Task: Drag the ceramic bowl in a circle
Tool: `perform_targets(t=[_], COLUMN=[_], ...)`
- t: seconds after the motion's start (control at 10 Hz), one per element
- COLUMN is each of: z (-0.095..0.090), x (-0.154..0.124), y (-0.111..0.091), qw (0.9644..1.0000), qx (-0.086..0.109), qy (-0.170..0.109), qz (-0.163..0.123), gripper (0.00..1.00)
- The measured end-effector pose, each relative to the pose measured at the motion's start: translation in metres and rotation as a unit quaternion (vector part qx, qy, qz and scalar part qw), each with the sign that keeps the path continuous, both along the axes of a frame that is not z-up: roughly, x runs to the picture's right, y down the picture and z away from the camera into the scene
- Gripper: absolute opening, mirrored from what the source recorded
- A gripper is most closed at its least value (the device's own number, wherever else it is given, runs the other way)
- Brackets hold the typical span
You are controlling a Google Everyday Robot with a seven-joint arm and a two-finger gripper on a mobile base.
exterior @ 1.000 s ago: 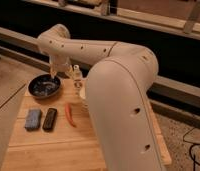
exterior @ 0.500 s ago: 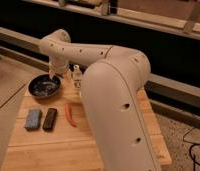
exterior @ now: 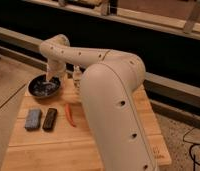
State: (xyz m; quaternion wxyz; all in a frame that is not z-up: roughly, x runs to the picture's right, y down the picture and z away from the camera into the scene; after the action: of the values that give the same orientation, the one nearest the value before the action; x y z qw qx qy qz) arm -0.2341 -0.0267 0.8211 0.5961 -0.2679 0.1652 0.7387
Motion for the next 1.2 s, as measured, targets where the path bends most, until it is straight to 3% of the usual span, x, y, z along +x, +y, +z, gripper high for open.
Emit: perform_targets(t=[0.5, 0.7, 0.9, 1.0, 1.2], z=[0.002, 0.002, 0.003, 0.003, 0.004], x=[0.000, -0.013, -0.032, -0.046, -0.053], y=[0.003, -0.009, -0.017, -0.021, -0.019], qw=[0.9999, 0.9996, 0.9985, 0.9968, 0.9955], qx=[-0.001, 0.022, 0.043, 0.056, 0.063], qy=[-0.004, -0.009, -0.030, -0.054, -0.070], qz=[-0.012, -0.014, -0.014, -0.013, -0.010], gripper=[0.65, 0.65, 0.65, 0.65, 0.65])
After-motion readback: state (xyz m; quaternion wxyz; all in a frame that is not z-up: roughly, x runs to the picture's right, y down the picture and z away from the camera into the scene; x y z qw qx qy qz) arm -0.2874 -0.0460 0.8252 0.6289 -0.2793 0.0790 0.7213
